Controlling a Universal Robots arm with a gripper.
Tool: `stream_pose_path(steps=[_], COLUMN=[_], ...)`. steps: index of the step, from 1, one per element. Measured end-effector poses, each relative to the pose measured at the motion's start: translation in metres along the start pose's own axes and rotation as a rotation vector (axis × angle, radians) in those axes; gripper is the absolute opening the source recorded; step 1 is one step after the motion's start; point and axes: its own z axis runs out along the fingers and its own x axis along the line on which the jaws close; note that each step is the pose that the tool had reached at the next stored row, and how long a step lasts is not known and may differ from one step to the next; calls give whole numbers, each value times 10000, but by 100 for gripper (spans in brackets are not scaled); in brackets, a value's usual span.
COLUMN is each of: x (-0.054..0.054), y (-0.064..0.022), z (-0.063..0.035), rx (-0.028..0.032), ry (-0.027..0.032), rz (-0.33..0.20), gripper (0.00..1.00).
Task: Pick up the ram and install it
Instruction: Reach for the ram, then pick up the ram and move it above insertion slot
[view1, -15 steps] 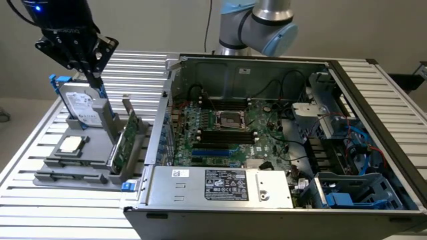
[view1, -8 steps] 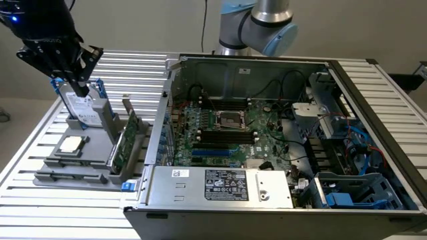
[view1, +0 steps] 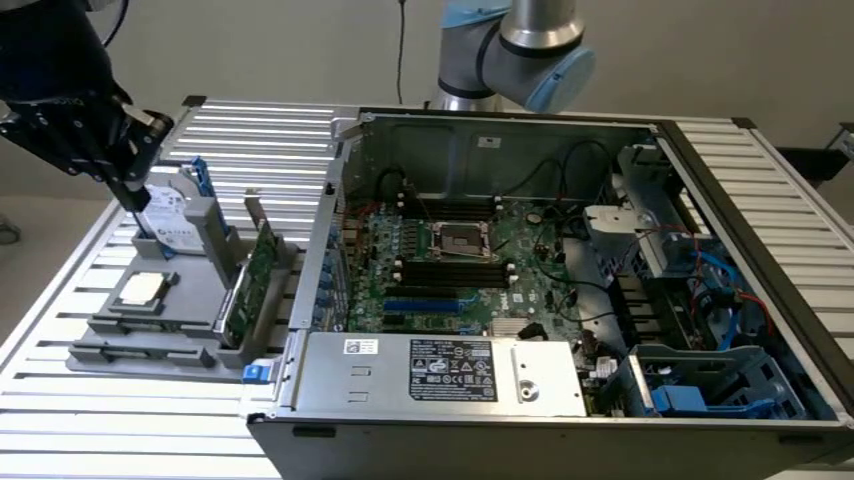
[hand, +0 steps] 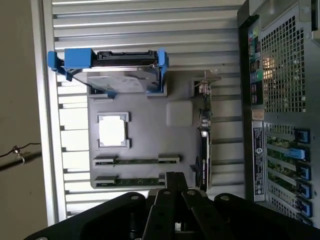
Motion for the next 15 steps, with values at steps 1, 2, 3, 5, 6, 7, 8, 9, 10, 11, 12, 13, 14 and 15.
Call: stream_pose_path(steps=[1, 2, 3, 5, 6, 7, 8, 9, 10, 11, 12, 13, 14, 15], x=[28, 56, 84, 146, 177, 208, 239, 257, 257, 257, 257, 257, 257, 257], y=[-21, -41, -61, -97, -114, -131, -146, -152, -152, -152, -152, -152, -152, -152], z=[9, 17, 26, 45, 55, 66, 75, 77, 76, 77, 76, 76, 76, 76], rx=[0, 1, 1, 2, 3, 2, 2, 4, 4, 3, 3, 4, 4, 4], ry=[4, 8, 12, 22, 26, 31, 37, 47, 47, 46, 46, 47, 47, 47], rz=[1, 1, 1, 1, 1, 1, 2, 3, 3, 3, 2, 2, 2, 2], gripper=[11, 11, 11, 11, 11, 11, 11, 11, 11, 11, 11, 11, 11, 11])
